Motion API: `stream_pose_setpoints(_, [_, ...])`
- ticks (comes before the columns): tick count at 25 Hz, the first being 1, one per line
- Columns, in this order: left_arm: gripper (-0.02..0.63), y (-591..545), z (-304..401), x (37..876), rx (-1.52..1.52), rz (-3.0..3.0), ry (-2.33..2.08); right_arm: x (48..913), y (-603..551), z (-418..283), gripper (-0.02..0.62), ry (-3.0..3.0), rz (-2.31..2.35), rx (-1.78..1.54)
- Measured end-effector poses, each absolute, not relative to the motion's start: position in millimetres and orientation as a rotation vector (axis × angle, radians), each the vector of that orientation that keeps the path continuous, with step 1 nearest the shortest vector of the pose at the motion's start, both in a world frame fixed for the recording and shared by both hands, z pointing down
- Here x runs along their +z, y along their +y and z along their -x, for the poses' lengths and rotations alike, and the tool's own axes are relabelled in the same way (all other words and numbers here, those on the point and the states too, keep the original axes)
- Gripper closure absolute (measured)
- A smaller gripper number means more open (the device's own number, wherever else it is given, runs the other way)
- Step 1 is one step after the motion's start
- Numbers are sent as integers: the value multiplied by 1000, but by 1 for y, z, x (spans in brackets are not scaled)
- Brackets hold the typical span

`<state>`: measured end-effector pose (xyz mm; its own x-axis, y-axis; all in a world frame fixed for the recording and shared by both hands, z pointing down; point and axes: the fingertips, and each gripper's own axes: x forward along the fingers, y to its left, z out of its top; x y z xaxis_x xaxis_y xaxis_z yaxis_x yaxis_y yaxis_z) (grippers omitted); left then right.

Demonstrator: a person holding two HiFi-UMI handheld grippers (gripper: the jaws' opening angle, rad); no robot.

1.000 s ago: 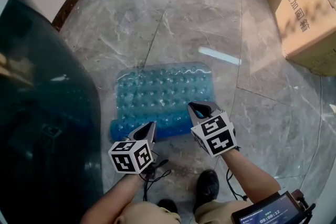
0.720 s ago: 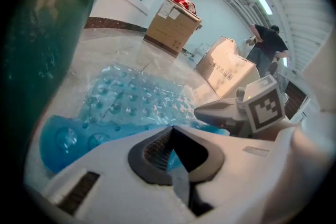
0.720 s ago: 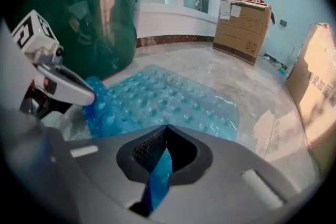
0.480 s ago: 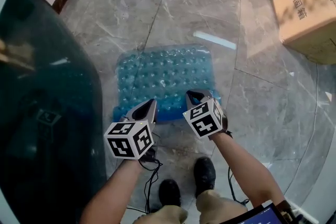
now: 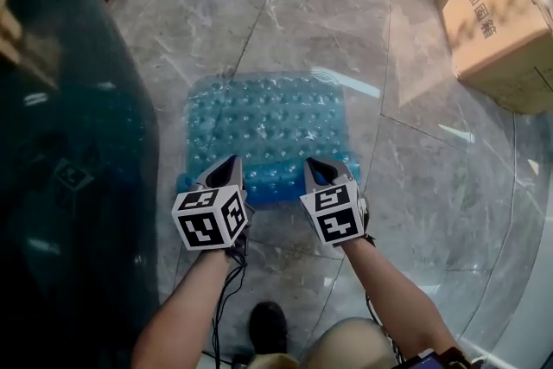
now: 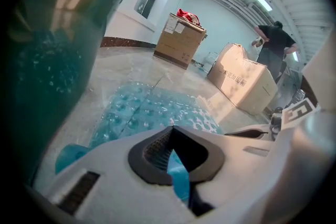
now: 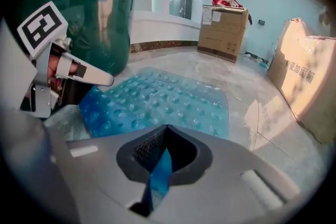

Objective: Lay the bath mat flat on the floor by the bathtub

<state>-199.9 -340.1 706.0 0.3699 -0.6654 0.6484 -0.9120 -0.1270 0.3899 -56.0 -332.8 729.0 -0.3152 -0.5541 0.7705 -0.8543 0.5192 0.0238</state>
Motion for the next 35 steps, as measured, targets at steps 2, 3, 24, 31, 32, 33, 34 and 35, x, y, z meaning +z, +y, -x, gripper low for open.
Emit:
stream_pose_setpoints(2, [600,-324,198,712,426,-1877,-1372,725,-321,54,588,-2028,-1141,477])
stream_pose_setpoints(3, [600,-314,198,715,435,-1881,-1374,723,-314,53,588,-2035,-1130,456])
stream_pose_setpoints(24, [600,-223,185,709,432,-1977,-1381,724,-271,40,587,-2040,-1084,487])
stream_pose_setpoints(31, [600,-236,179,686,389,-1986,-1417,725,-216,39,588,-2067,-1062,512])
stream_pose_setpoints(32, [600,-235,178,689,405,-1983,-1415,726,-206,38,588,-2070,-1051,509])
stream_pose_setpoints(33, [600,-233,176,693,422,-1975,-1409,727,-198,37,586,-2073,-1041,507])
stream_pose_setpoints(34, [600,-230,176,699,439,-1962,-1398,727,-190,36,586,-2075,-1029,513])
stream_pose_setpoints(35, [600,-225,175,706,456,-1942,-1382,728,-182,35,586,-2077,-1014,535])
